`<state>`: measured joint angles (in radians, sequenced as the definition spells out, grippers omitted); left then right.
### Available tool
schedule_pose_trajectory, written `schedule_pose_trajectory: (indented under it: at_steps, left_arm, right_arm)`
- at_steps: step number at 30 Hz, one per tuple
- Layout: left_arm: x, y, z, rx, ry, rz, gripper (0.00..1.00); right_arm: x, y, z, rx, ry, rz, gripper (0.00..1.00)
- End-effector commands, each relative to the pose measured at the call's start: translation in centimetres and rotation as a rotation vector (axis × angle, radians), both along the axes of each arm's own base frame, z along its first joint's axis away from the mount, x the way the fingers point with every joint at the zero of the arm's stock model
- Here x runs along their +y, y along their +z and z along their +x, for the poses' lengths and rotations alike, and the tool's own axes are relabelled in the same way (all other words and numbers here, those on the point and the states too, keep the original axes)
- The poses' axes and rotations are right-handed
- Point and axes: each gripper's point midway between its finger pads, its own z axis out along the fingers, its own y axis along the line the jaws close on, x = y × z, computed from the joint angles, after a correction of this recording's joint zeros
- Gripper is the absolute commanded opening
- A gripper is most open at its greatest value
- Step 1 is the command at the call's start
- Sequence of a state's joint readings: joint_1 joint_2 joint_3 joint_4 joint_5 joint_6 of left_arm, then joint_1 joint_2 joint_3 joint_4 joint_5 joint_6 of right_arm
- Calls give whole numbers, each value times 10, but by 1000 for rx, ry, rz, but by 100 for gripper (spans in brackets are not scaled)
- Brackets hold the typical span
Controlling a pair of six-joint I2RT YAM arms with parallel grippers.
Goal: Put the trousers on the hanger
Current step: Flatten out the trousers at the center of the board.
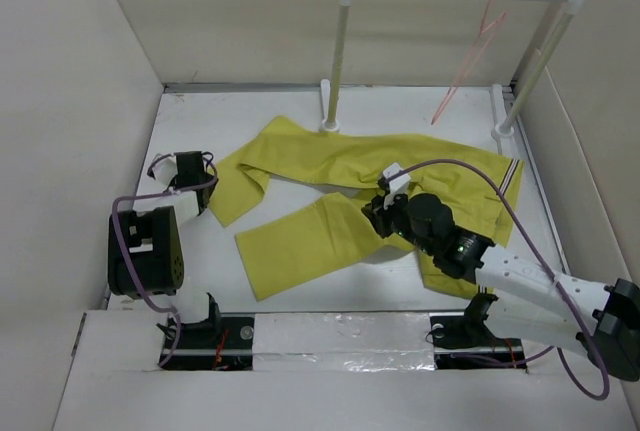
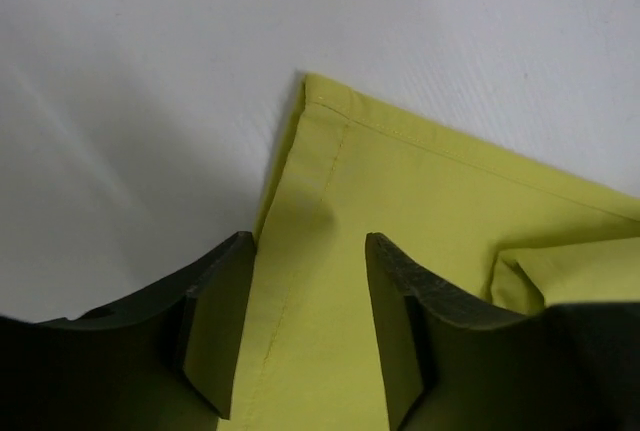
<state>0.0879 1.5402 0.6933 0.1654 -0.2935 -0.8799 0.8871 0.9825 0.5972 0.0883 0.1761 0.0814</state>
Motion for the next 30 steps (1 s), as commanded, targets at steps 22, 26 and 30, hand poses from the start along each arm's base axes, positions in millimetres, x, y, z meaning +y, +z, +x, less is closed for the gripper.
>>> schedule_pose_trajectory:
  at_steps: [22, 26, 30]
  left_arm:
    - [49, 40, 52, 165, -1, 192, 0]
    - [66, 36, 44, 241, 32, 260, 0]
    - [82, 66, 60, 222, 62, 316, 0]
  right_arm:
    - [-27, 32, 10, -129, -148, 63, 22]
    - [-26, 32, 9, -129, -143, 70, 22]
    - [-27, 28, 9, -122, -146, 67, 22]
